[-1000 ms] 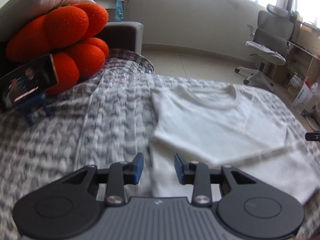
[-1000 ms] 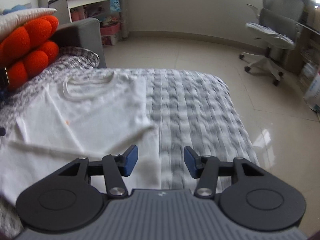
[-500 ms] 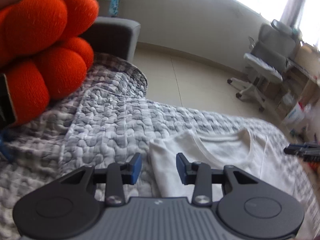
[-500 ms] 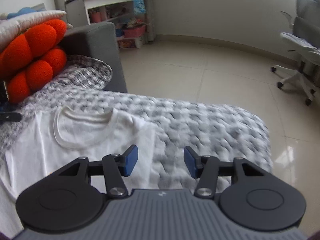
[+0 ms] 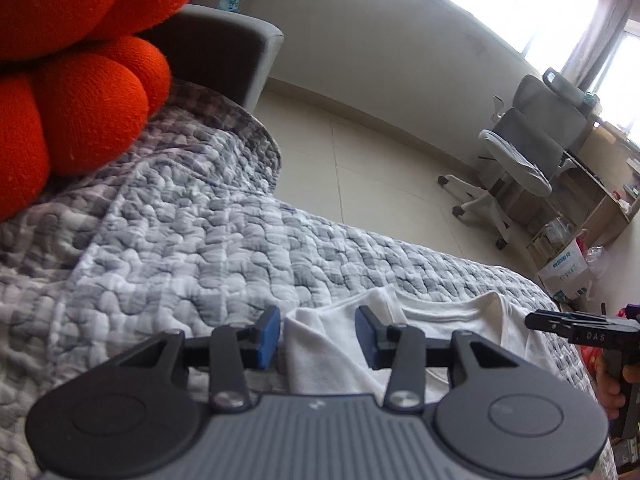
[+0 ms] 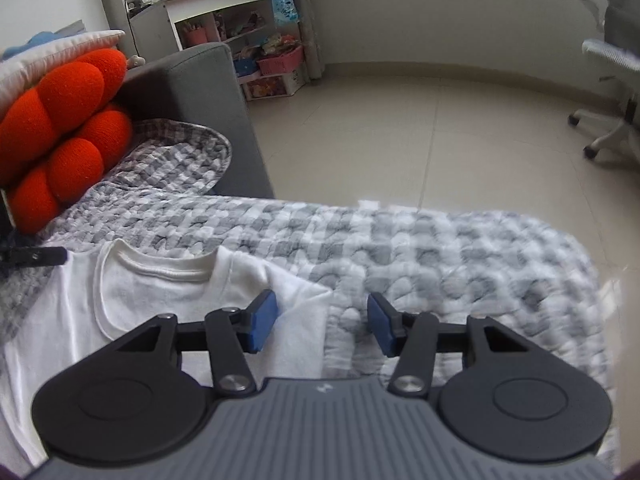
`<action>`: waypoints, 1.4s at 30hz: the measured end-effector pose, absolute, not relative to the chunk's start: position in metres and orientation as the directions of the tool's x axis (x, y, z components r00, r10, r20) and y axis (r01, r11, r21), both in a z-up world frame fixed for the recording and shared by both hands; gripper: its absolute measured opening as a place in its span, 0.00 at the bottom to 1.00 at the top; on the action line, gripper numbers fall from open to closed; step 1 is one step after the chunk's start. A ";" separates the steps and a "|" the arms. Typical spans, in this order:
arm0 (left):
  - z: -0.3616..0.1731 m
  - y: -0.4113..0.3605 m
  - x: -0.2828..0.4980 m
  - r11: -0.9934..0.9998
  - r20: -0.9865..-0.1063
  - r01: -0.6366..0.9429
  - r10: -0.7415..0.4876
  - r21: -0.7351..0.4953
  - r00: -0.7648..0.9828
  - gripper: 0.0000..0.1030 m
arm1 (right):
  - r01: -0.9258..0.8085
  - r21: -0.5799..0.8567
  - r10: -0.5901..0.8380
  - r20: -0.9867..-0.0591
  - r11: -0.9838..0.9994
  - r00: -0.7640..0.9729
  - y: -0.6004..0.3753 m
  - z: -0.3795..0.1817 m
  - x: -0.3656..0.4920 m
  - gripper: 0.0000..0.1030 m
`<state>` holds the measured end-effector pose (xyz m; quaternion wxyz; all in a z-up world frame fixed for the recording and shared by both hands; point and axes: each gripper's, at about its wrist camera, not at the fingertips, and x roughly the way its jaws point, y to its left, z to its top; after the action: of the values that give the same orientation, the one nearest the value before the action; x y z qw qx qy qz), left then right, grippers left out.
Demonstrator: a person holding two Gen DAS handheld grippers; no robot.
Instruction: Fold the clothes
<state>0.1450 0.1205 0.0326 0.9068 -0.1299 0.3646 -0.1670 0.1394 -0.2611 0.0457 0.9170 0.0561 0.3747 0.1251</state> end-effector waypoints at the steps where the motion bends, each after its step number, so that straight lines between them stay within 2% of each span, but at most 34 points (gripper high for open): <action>1: 0.031 0.118 0.145 0.916 -0.620 0.209 -0.388 -0.342 0.682 0.38 | -0.196 0.188 0.271 -0.670 0.962 0.691 -0.260 0.044 0.139 0.40; 2: 0.030 0.115 0.145 0.922 -0.624 0.209 -0.375 -0.325 0.686 0.29 | -0.200 0.181 0.270 -0.667 0.963 0.694 -0.259 0.044 0.139 0.36; 3: 0.029 0.114 0.146 0.928 -0.626 0.206 -0.363 -0.311 0.690 0.20 | -0.202 0.176 0.268 -0.664 0.963 0.698 -0.258 0.044 0.139 0.28; 6: 0.028 0.115 0.146 0.934 -0.621 0.204 -0.349 -0.294 0.702 0.11 | -0.208 0.157 0.259 -0.655 0.965 0.709 -0.253 0.043 0.139 0.16; 12: 0.033 0.115 0.141 0.941 -0.600 0.216 -0.333 -0.261 0.727 0.10 | -0.226 0.118 0.249 -0.620 0.967 0.744 -0.247 0.049 0.135 0.10; 19: 0.057 0.121 0.116 0.927 -0.511 0.250 -0.363 -0.278 0.779 0.10 | -0.241 0.122 0.268 -0.528 0.963 0.806 -0.248 0.078 0.106 0.10; 26: 0.079 0.129 0.074 0.920 -0.462 0.282 -0.382 -0.272 0.800 0.09 | -0.284 0.106 0.300 -0.463 0.953 0.834 -0.245 0.107 0.055 0.10; 33: 0.096 0.127 0.016 0.933 -0.433 0.311 -0.360 -0.182 0.826 0.09 | -0.318 0.058 0.311 -0.438 0.946 0.844 -0.238 0.116 -0.010 0.08; 42: 0.105 0.120 -0.061 0.940 -0.419 0.340 -0.321 -0.030 0.850 0.09 | -0.326 -0.021 0.279 -0.468 0.945 0.839 -0.225 0.127 -0.070 0.07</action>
<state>-0.0606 0.1204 0.1051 0.9614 0.0228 0.2138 -0.1718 -0.0701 -0.2249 0.1265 0.9575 -0.0500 0.2360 0.1579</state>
